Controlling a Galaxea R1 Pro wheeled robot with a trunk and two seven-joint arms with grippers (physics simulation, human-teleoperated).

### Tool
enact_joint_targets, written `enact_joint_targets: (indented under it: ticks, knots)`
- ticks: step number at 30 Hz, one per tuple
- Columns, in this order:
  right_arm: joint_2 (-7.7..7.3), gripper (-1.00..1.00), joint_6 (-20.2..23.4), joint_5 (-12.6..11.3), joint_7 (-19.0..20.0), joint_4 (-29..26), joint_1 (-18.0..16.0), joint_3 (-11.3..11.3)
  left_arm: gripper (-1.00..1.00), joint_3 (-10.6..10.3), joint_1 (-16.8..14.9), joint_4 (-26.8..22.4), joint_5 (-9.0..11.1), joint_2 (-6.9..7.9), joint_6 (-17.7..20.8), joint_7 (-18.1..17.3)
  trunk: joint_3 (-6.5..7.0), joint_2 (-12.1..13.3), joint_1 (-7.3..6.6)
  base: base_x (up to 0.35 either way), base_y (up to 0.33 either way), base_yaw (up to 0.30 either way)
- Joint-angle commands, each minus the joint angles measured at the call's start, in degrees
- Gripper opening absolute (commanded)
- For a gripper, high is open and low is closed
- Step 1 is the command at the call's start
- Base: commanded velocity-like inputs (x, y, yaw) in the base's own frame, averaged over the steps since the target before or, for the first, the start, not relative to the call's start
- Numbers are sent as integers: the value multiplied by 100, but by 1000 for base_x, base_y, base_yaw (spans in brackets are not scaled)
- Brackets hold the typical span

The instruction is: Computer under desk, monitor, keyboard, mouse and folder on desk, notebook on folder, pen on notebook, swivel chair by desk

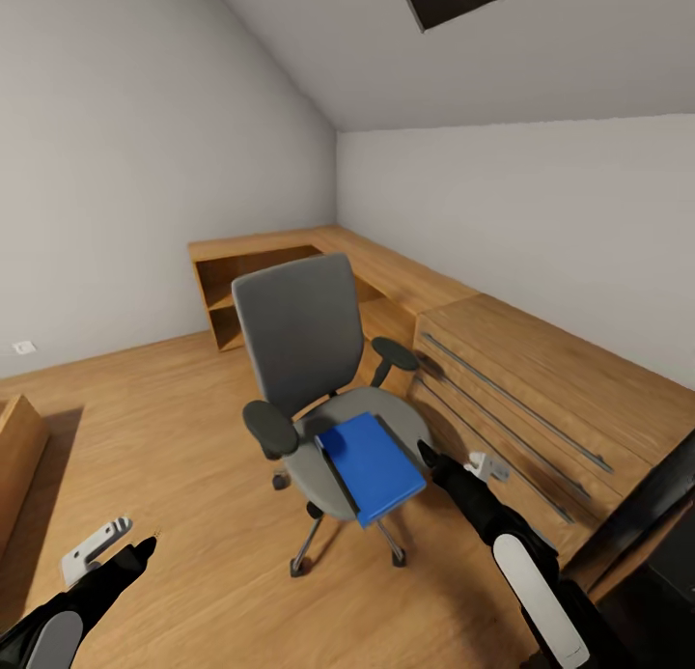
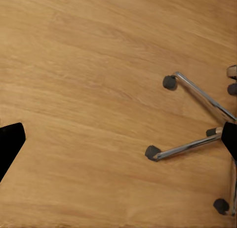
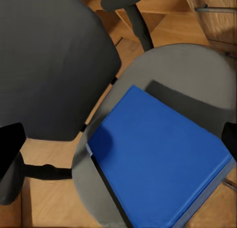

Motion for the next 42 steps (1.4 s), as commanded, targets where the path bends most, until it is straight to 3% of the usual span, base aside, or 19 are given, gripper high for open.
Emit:
enact_joint_targets:
  ticks: [1, 5, 28, 30, 33, 42]
  knots:
    - [-5, 100, 7, -46, -47, -10, -4, 13, 100, -1, -3, -8, 60, 1, 17, 51, -5, -3, -4, -320, 0, 0]
    - [-5, 100, 4, -46, -40, -5, -4, 13, 100, 17, -3, -38, 67, -2, 26, 73, -3, -3, -4, -168, 0, -16]
    - [19, 100, -6, -65, 20, 286, -4, 45, 100, 26, -3, -58, 69, -16, 19, 104, -389, -926, 501, -6, 0, -37]
    - [20, 100, 8, -70, 149, 469, -4, 38, 100, 26, -2, -58, 69, -16, 19, 104, -425, -1006, 545, 0, 0, 0]
    - [21, 100, 41, -72, 892, 1042, -11, -42, 100, 26, -3, -58, 69, -16, 19, 104, -479, -1126, 611, 0, 0, 0]
    - [21, 100, 58, -78, 1266, 1437, -26, -378, 100, 24, -3, -58, 69, -16, 19, 104, -640, -1487, 809, 0, 0, 0]
